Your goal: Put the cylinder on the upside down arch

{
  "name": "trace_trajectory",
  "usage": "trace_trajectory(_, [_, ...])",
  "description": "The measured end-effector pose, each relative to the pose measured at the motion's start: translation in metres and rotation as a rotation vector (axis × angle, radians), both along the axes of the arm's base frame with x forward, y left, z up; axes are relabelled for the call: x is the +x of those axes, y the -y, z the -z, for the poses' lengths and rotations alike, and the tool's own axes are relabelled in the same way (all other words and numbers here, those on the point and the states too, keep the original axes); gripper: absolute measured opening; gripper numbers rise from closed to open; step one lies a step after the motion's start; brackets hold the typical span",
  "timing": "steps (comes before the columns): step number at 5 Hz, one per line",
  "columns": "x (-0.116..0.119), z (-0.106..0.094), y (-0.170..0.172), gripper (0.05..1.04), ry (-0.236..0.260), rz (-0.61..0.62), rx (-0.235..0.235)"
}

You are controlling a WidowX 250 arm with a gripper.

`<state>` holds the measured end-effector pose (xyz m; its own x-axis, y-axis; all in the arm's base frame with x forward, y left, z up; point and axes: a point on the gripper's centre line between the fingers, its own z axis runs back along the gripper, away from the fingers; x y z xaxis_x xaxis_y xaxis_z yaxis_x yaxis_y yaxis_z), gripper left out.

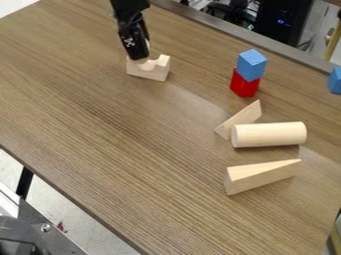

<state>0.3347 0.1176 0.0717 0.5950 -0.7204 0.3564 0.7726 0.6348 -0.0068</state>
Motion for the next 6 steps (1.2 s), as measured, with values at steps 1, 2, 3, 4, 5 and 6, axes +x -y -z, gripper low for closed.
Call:
trace_trajectory(1, [0.003, 0.002, 0.004, 0.58, 0.012, 0.025, -0.016])
trace_trajectory(2, [0.006, 0.008, 0.006, 0.58, 0.02, 0.045, -0.034])
trace_trajectory(3, [0.014, 0.013, 0.004, 0.58, 0.018, 0.051, -0.045])
trace_trajectory(4, [0.02, 0.015, 0.002, 0.58, 0.021, 0.051, -0.045])
trace_trajectory(5, [0.026, 0.015, -0.001, 0.58, 0.021, 0.039, -0.048])
trace_trajectory(6, [0.025, 0.022, -0.002, 0.58, 0.0, 0.038, -0.052])
